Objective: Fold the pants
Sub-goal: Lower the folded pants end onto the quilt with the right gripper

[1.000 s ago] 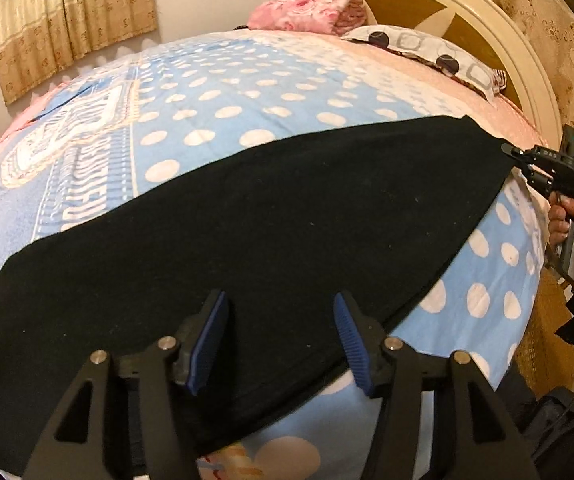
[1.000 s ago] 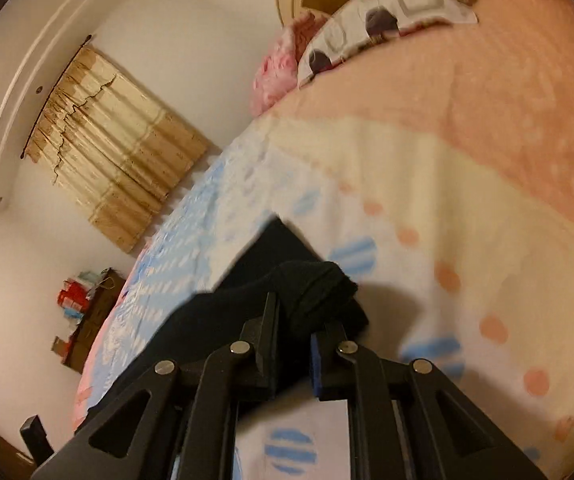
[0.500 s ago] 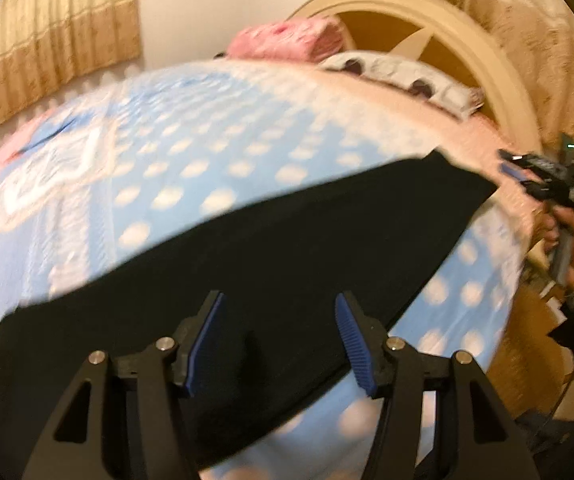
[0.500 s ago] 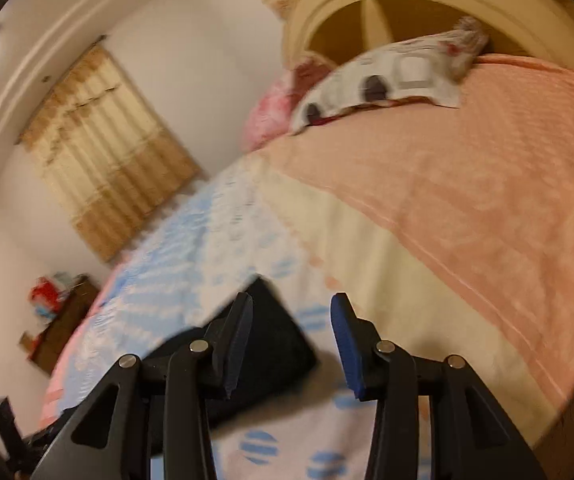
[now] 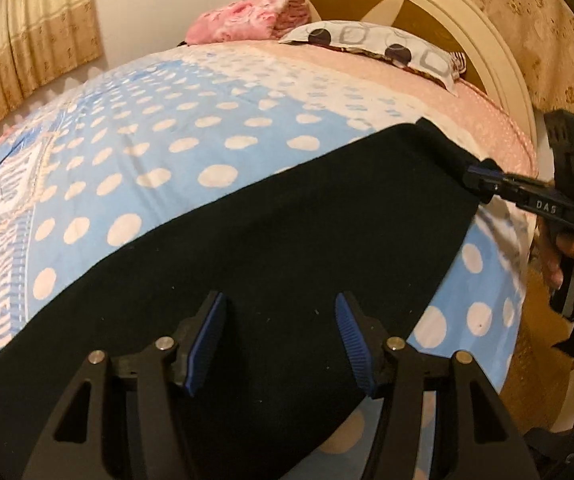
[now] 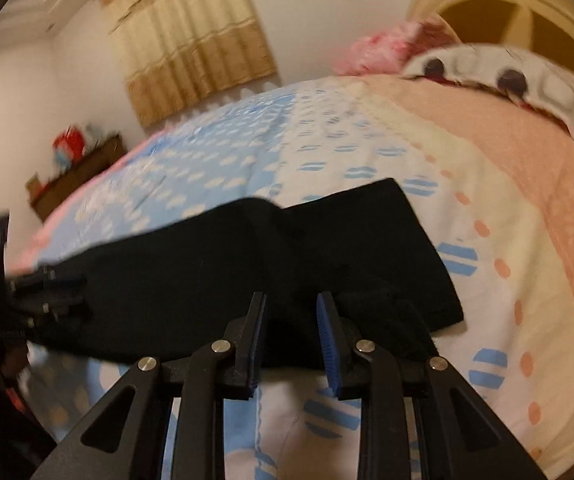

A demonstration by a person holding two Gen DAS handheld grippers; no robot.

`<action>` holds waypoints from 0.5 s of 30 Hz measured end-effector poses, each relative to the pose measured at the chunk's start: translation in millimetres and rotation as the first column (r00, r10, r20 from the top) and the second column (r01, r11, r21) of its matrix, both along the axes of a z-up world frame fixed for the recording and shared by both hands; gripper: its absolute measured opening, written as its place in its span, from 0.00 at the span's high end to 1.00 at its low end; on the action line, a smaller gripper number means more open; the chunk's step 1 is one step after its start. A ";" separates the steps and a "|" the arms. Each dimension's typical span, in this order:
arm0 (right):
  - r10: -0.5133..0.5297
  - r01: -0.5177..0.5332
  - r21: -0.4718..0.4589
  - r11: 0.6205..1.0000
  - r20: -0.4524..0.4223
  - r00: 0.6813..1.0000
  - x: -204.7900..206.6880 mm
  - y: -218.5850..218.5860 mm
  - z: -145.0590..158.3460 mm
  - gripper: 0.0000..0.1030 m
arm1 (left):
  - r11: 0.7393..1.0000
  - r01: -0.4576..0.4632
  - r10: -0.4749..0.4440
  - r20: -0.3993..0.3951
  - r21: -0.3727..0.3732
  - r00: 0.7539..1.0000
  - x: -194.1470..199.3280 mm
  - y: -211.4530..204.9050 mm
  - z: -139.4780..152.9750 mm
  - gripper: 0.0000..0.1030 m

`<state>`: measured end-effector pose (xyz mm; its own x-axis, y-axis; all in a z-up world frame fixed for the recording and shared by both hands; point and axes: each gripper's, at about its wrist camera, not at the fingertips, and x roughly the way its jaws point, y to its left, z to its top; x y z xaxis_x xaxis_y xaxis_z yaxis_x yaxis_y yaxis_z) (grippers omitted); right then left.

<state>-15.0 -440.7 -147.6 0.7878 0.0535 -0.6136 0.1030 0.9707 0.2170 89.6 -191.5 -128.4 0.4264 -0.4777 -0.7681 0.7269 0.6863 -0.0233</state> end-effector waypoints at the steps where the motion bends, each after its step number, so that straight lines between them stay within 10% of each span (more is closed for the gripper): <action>1: 0.011 -0.011 0.001 1.000 0.001 1.000 -0.1 -0.6 0.6 0.74 | 1.000 -0.001 0.001 0.001 0.000 1.000 -0.1 0.0 -0.5 0.41; 15: -0.166 0.132 0.416 0.900 0.047 0.985 -20.8 -95.1 18.2 0.74 | 1.000 -0.004 0.004 0.005 -0.014 1.000 -1.9 0.1 -3.6 0.36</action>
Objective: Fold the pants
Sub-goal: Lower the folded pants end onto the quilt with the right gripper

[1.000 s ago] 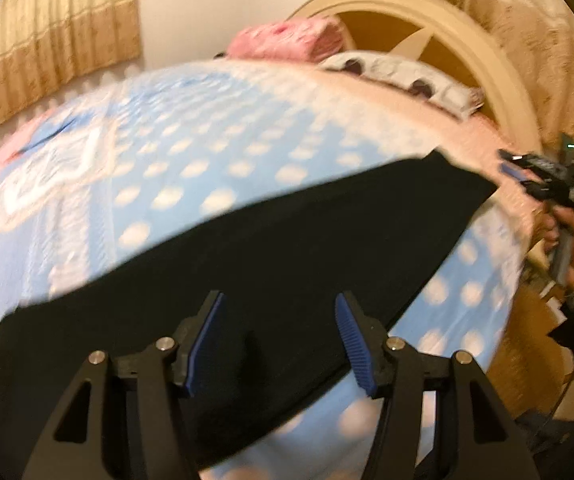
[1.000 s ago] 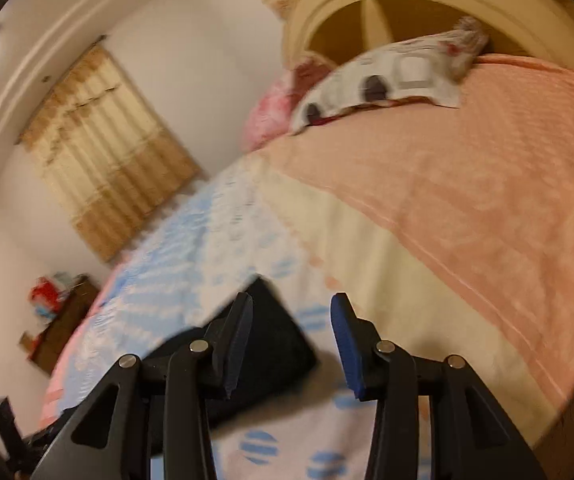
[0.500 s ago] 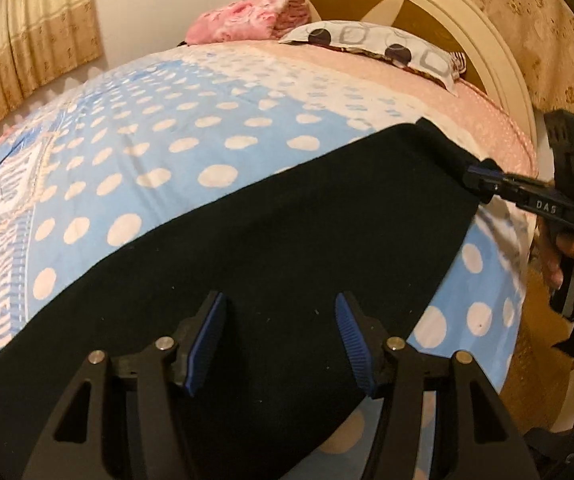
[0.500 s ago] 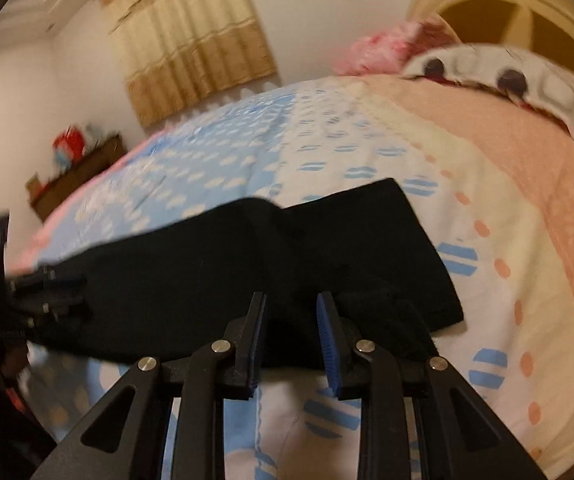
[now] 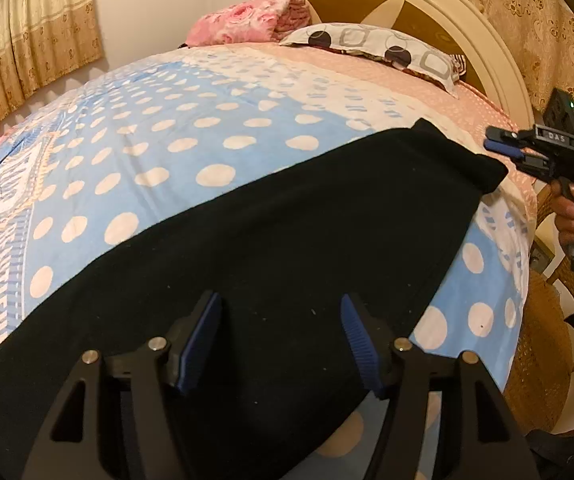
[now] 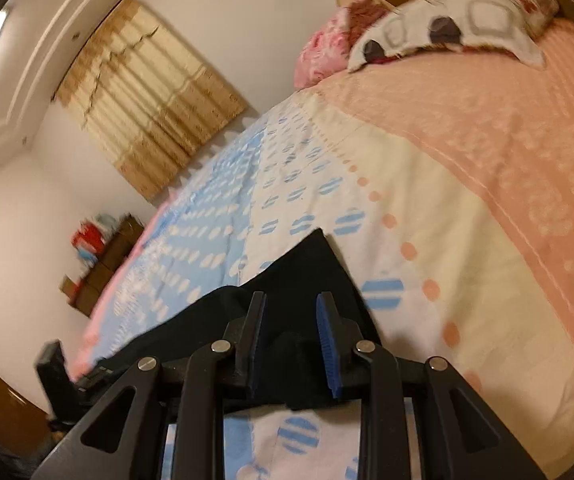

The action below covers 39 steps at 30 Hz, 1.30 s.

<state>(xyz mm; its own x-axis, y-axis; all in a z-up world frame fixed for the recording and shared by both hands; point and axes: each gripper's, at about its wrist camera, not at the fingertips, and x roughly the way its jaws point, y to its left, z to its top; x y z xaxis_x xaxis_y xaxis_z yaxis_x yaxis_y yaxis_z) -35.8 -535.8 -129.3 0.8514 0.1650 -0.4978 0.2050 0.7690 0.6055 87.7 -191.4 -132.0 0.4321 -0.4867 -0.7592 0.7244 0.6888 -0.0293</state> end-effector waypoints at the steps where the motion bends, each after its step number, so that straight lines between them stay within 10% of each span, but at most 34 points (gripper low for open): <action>1: -0.008 0.008 0.037 0.999 -0.002 1.000 -4.8 -2.7 -3.8 0.74 | 1.000 0.001 -0.001 0.001 0.002 1.000 0.3 0.0 0.3 0.36; 7: 0.073 -0.069 0.060 0.996 -0.072 0.995 -10.0 6.9 -17.9 0.74 | 1.000 0.006 -0.006 0.012 0.015 1.000 -1.0 -3.6 -0.5 0.32; 17: 0.310 -0.325 -0.179 0.929 -0.107 0.945 2.9 80.0 -9.8 0.74 | 1.000 0.008 -0.008 0.016 0.020 1.000 -1.0 -4.8 -0.7 0.29; 29: 0.157 -0.153 0.196 0.969 -0.008 0.988 25.6 15.7 -28.6 0.77 | 1.000 0.014 -0.015 0.028 0.022 0.999 -3.6 -8.2 -2.4 0.25; 31: 0.129 -0.126 0.171 0.977 -0.004 0.992 32.2 8.2 -22.6 0.98 | 1.000 0.015 -0.016 0.028 0.021 0.999 -3.8 -8.4 -2.6 0.25; 39: 0.065 -0.065 0.041 0.997 -0.007 0.998 54.5 -12.7 3.8 0.98 | 0.999 0.033 -0.034 0.052 0.028 0.998 -8.4 -10.8 -5.0 0.22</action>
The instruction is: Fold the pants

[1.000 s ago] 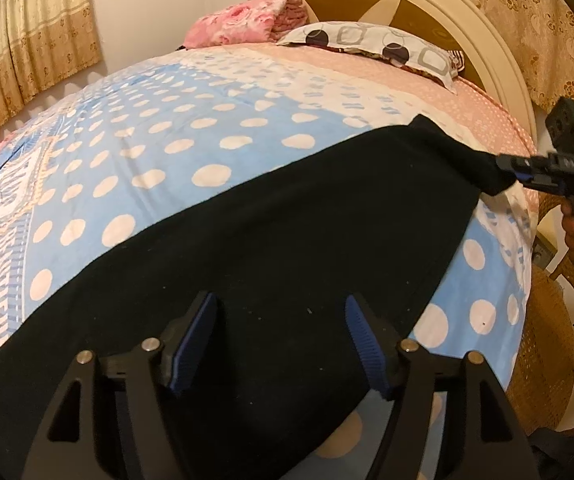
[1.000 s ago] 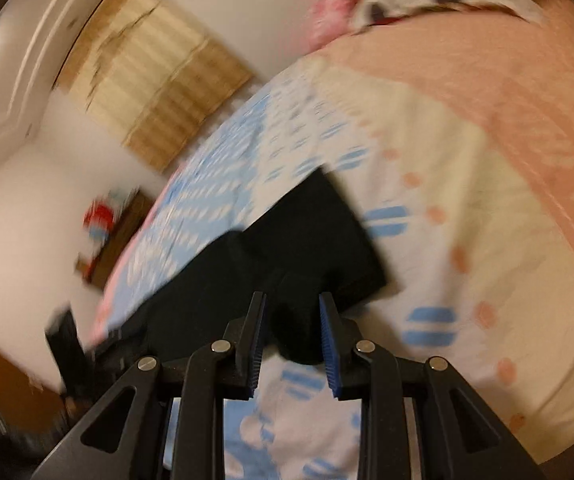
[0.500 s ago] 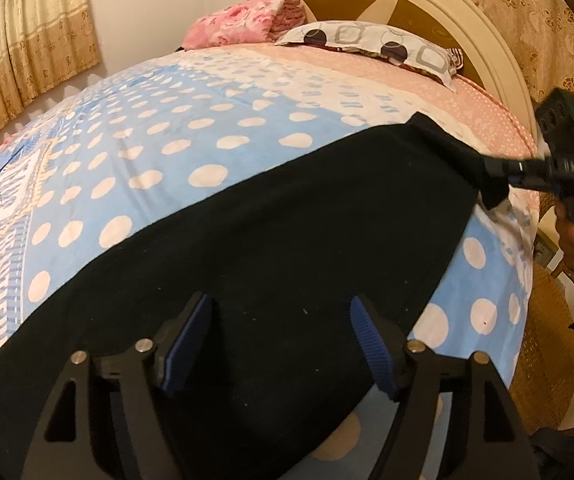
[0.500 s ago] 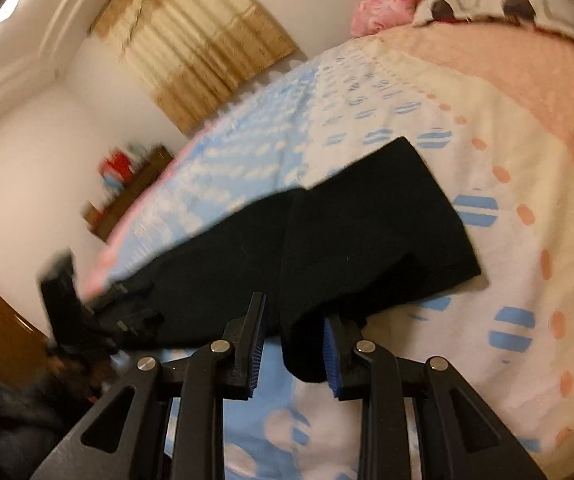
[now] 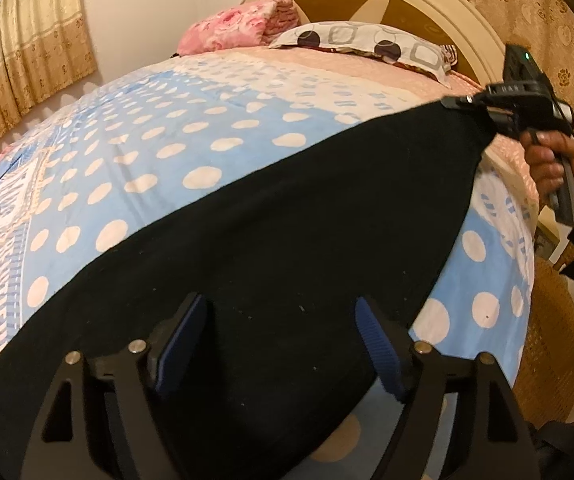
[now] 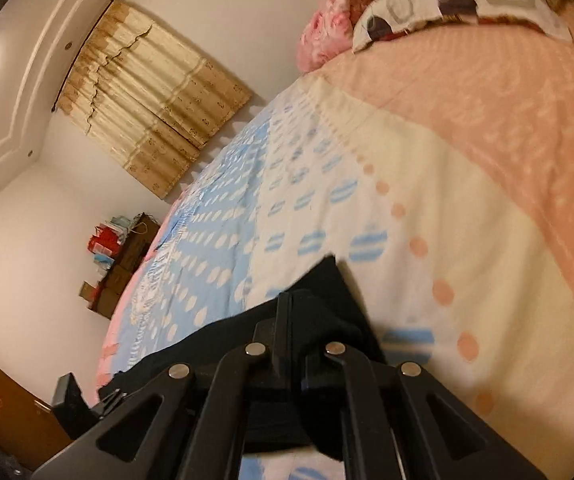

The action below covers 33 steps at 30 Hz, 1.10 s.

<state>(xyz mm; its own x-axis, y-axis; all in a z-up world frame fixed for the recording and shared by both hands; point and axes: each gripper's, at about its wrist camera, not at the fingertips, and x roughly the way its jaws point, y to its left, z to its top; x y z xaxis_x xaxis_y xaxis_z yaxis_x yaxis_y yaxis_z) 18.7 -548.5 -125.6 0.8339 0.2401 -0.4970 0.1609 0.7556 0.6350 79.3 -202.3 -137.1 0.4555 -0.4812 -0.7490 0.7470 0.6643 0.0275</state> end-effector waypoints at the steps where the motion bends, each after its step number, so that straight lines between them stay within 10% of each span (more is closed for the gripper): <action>1: 0.010 -0.009 -0.016 1.000 0.016 1.000 0.5 -1.1 2.3 0.98 | 1.000 0.003 -0.003 0.004 0.001 1.000 -0.4 -0.1 -0.4 0.21; 7: 0.051 -0.051 0.003 0.999 0.102 0.994 4.0 -12.6 -3.4 0.97 | 1.000 0.007 -0.007 0.013 0.002 1.000 -0.6 0.3 -2.0 0.19; 12: 0.080 -0.114 0.076 0.991 0.354 0.932 -33.3 -8.8 9.5 0.97 | 1.000 0.011 -0.011 0.015 -0.003 1.000 -1.7 0.1 -2.7 0.18; 17: 0.033 -0.033 0.001 0.999 0.029 0.999 -5.3 -14.4 -27.5 0.97 | 1.000 0.014 -0.014 0.021 0.006 1.000 -3.3 -2.0 -3.8 0.15; 24: 0.076 -0.082 0.106 0.991 0.059 0.995 -8.6 -26.3 -31.0 0.91 | 1.000 0.025 -0.025 0.022 0.011 0.999 -1.9 -3.0 -3.5 0.13; 27: 0.124 -0.150 0.289 0.945 0.106 0.987 -1.4 -40.2 -43.8 0.50 | 1.000 0.027 -0.027 0.028 0.012 0.999 -1.9 -2.3 -3.9 0.13; 33: 0.141 -0.195 0.442 0.876 0.152 0.978 18.6 -69.4 -50.2 0.49 | 1.000 0.028 -0.028 0.028 0.013 0.999 -2.4 -1.9 -4.6 0.12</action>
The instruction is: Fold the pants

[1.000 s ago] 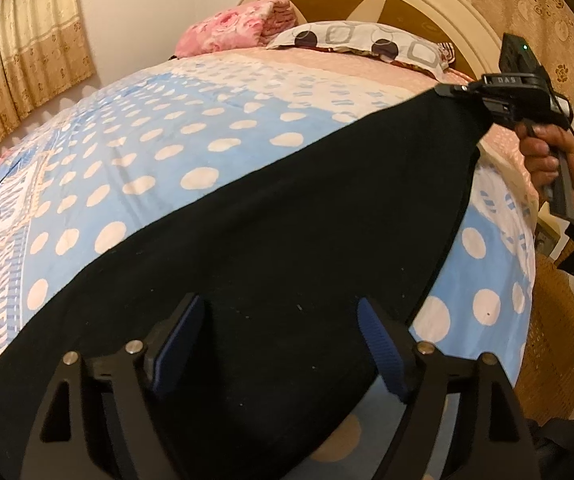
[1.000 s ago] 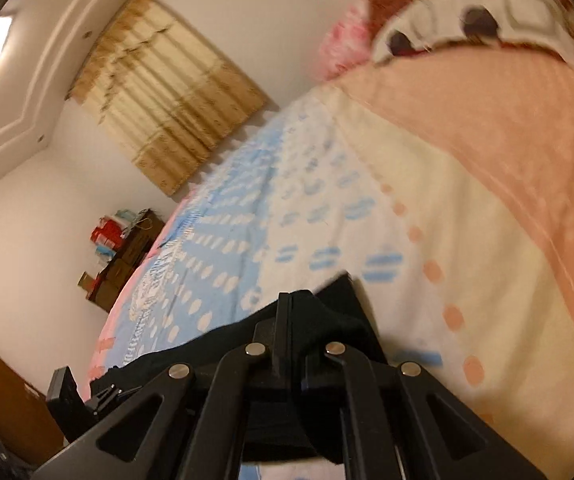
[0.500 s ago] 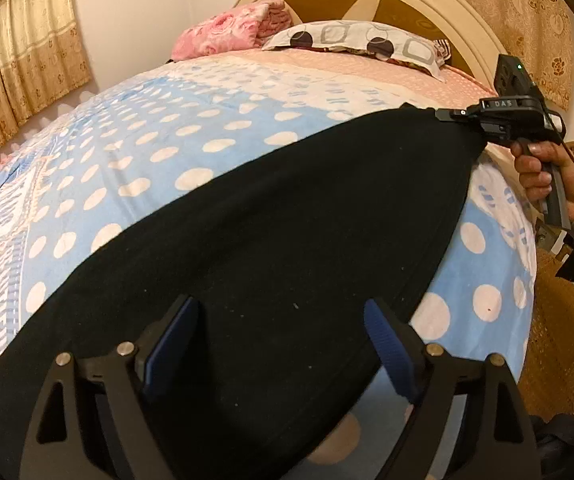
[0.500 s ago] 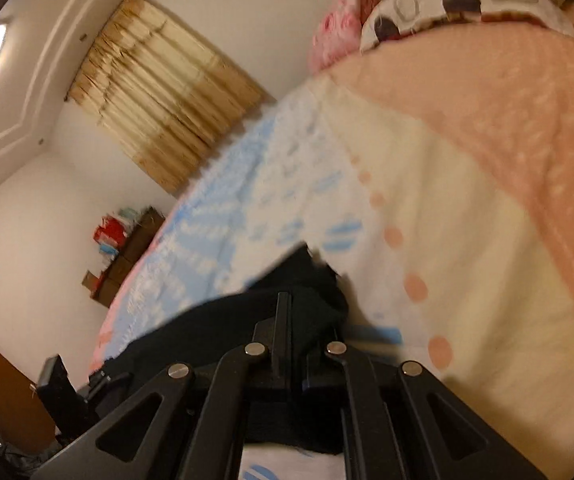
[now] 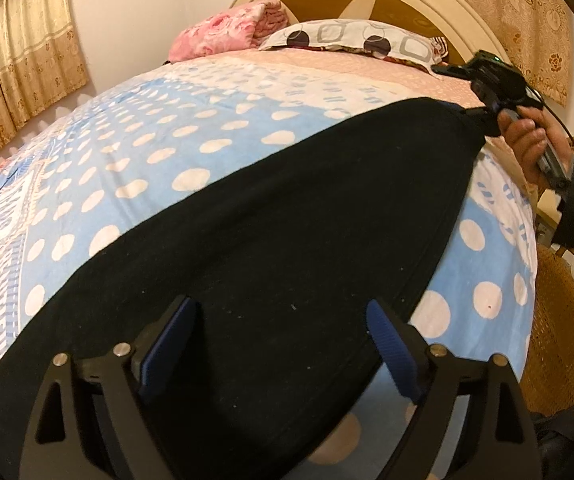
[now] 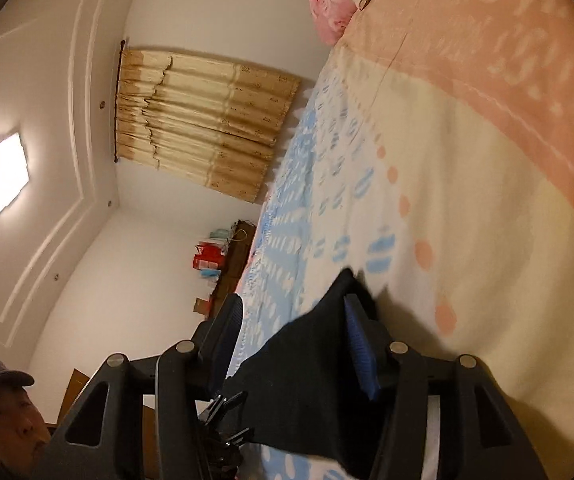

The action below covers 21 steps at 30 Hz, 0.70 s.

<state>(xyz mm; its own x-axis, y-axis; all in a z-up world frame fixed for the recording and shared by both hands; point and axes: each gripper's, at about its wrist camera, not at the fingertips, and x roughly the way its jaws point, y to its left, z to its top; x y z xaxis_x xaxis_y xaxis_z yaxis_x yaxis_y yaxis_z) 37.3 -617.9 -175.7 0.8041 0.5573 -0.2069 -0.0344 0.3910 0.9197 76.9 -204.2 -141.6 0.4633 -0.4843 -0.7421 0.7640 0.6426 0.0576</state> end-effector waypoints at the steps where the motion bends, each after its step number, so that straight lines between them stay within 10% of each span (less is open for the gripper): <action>1: 0.009 -0.009 -0.004 1.000 -0.013 1.000 4.0 -0.2 0.9 0.50 | 1.000 0.000 0.000 0.000 0.000 1.000 0.0 -0.1 0.0 0.12; 5: 0.014 -0.028 -0.135 0.990 -0.103 0.995 24.1 11.9 7.3 0.91 | 1.000 -0.004 0.004 0.001 -0.002 1.000 -1.2 0.0 0.0 0.11; 13: -0.091 0.028 -0.395 0.918 -0.142 0.986 40.4 24.2 16.3 0.98 | 1.000 -0.019 0.019 0.018 -0.005 1.000 -4.5 3.4 0.0 0.11; 16: -0.117 0.046 -0.404 0.914 -0.154 0.981 31.9 22.5 21.9 0.96 | 0.998 -0.056 0.056 0.018 -0.015 0.998 -5.6 11.3 3.5 0.11; 19: -0.234 0.112 -0.578 0.809 -0.142 0.962 4.2 31.2 40.7 0.52 | 0.992 -0.129 0.129 0.017 -0.008 0.991 0.3 24.2 1.9 0.11; 21: -0.264 0.143 -0.596 0.790 -0.120 0.957 -17.0 34.1 46.7 0.43 | 0.989 -0.147 0.147 0.003 -0.025 0.989 3.3 33.1 3.1 0.11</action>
<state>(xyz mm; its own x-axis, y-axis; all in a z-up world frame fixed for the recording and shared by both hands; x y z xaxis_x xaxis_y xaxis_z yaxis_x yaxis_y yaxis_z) 20.3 -583.8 -129.0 0.7973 0.1133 -0.5928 0.2548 0.8272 0.5009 80.2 -171.1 -138.5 0.5346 -0.4291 -0.7280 0.6611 0.7490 0.0440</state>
